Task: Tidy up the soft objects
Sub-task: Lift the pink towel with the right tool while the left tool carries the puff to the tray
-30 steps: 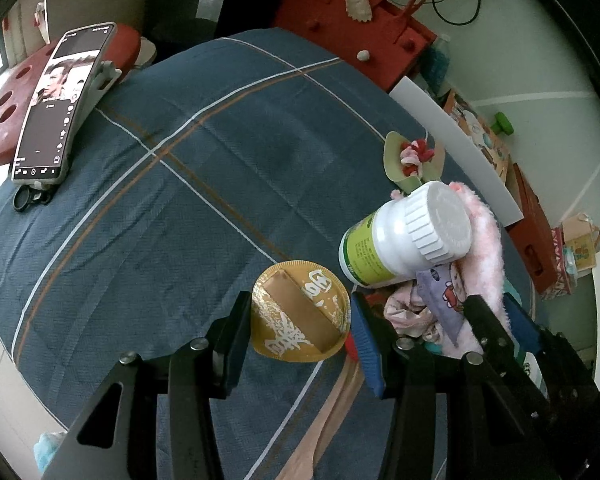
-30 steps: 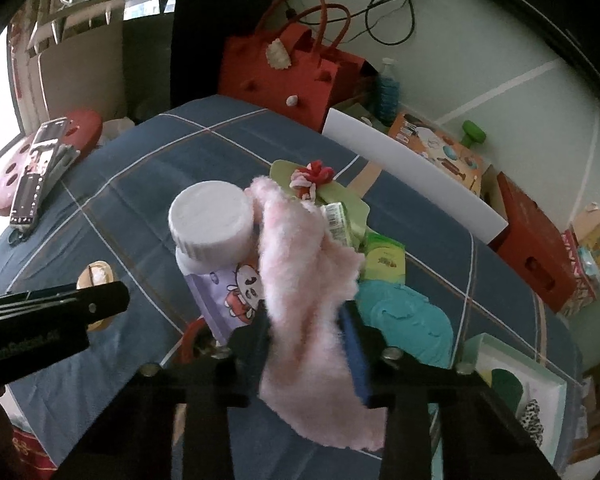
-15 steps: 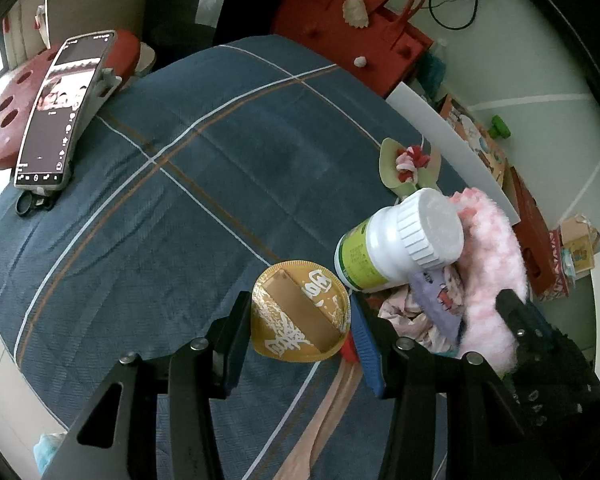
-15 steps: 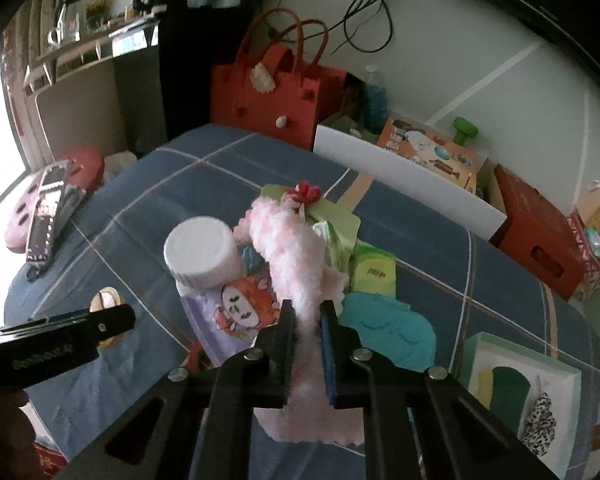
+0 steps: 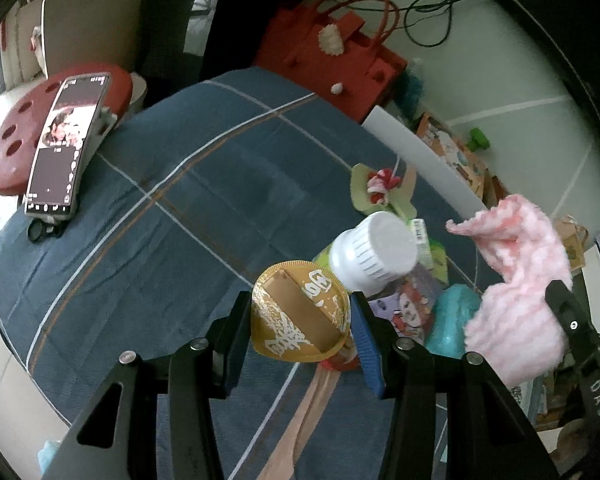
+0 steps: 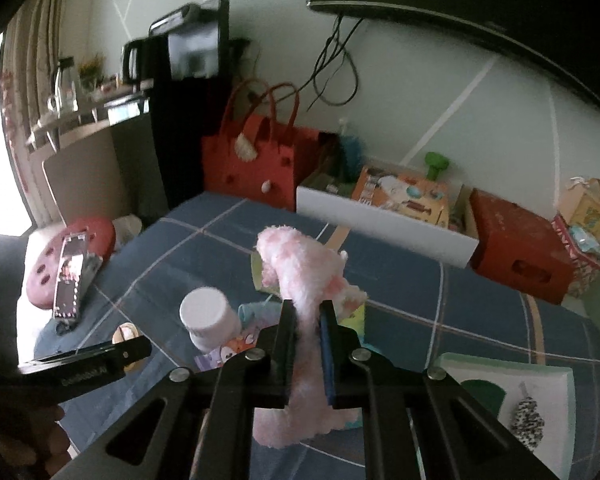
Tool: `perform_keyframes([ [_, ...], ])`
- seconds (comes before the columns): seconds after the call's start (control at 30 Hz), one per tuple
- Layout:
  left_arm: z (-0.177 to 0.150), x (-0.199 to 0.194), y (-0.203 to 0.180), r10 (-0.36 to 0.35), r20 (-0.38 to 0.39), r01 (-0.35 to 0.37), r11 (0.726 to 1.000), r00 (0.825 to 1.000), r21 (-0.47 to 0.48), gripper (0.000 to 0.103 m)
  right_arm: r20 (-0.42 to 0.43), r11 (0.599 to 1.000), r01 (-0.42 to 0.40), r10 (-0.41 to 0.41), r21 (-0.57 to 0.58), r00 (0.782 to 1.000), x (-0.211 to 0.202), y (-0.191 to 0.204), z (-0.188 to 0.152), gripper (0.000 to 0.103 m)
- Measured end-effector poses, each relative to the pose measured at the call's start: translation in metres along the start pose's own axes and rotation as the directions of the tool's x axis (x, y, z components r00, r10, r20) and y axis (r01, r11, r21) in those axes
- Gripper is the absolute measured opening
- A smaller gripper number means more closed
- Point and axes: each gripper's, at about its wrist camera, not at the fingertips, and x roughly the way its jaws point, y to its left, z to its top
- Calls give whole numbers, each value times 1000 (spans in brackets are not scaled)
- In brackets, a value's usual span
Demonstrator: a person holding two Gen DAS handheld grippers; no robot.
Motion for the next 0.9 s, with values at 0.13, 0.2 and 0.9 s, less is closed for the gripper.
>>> perform_keyframes([
  [0.13, -1, -6, -14, -11, 16, 11, 999, 1000, 32, 50, 6, 1000, 13, -13, 24, 1000, -12, -10, 1, 12],
  [0.2, -2, -8, -21, -18, 20, 17, 999, 1000, 50, 50, 6, 999, 30, -30, 30, 1000, -17, -15, 0, 12],
  [0.9, -65, -18, -162, -115, -19, 113, 897, 993, 427, 50, -72, 858, 349, -349, 377, 934, -91, -180, -46, 12],
])
